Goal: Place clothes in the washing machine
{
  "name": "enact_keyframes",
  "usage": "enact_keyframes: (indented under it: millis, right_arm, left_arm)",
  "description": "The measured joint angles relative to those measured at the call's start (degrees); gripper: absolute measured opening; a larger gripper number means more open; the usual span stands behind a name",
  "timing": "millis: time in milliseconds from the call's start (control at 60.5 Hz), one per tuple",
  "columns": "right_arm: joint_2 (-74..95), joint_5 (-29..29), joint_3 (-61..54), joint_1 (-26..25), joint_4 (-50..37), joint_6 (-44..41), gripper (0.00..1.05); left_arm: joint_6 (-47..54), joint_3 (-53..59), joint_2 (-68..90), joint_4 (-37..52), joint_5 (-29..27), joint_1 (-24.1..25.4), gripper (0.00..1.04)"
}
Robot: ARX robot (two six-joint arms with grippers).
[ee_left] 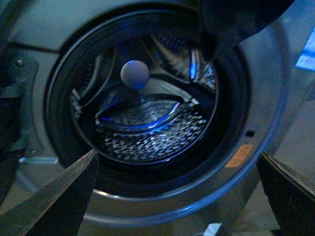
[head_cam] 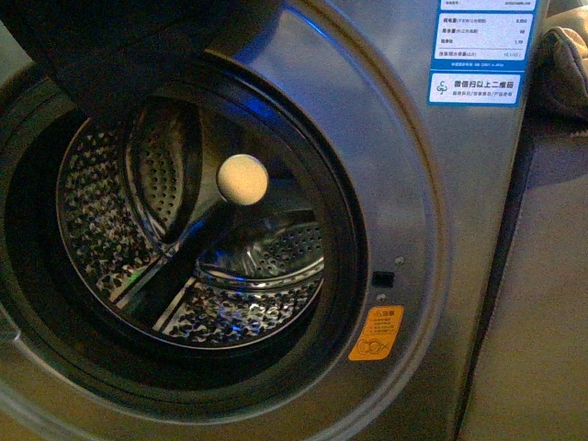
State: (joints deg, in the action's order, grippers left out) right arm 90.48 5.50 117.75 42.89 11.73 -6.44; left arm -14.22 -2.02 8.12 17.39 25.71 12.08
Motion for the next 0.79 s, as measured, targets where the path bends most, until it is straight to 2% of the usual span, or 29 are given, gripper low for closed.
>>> enact_keyframes:
  millis: [66,116,215,347,462,595,793]
  right_arm:
    - [0.0,-0.1,0.0,0.0,0.0,0.0,0.13]
    - [0.0,-0.1,0.0,0.0,0.0,0.0,0.13]
    - [0.0,-0.1,0.0,0.0,0.0,0.0,0.13]
    - [0.0,0.0,0.0,0.0,0.0,0.0,0.13]
    - [0.0,-0.1,0.0,0.0,0.0,0.0,0.13]
    - [0.0,-0.1,0.0,0.0,0.0,0.0,0.13]
    - [0.0,-0.1,0.0,0.0,0.0,0.0,0.13]
  left_arm:
    - [-2.5,-5.4,10.3,9.2,8.5,6.1,0.98]
    - [-2.9,-11.9,17.0,13.6,10.3,7.9,0.98]
    - [-2.9,-21.7,25.1,17.5,10.5,6.6,0.98]
    - [-5.1,-31.8,31.8,21.2,11.6,1.9,0.98]
    - [-5.0,-37.0,34.3,22.2,11.5,-4.7,0.98]
    - [-3.4,-41.4,37.5,19.9,7.5,-12.7,0.98]
    - [-1.0,-44.5,42.6,19.5,4.9,-20.2,0.98]
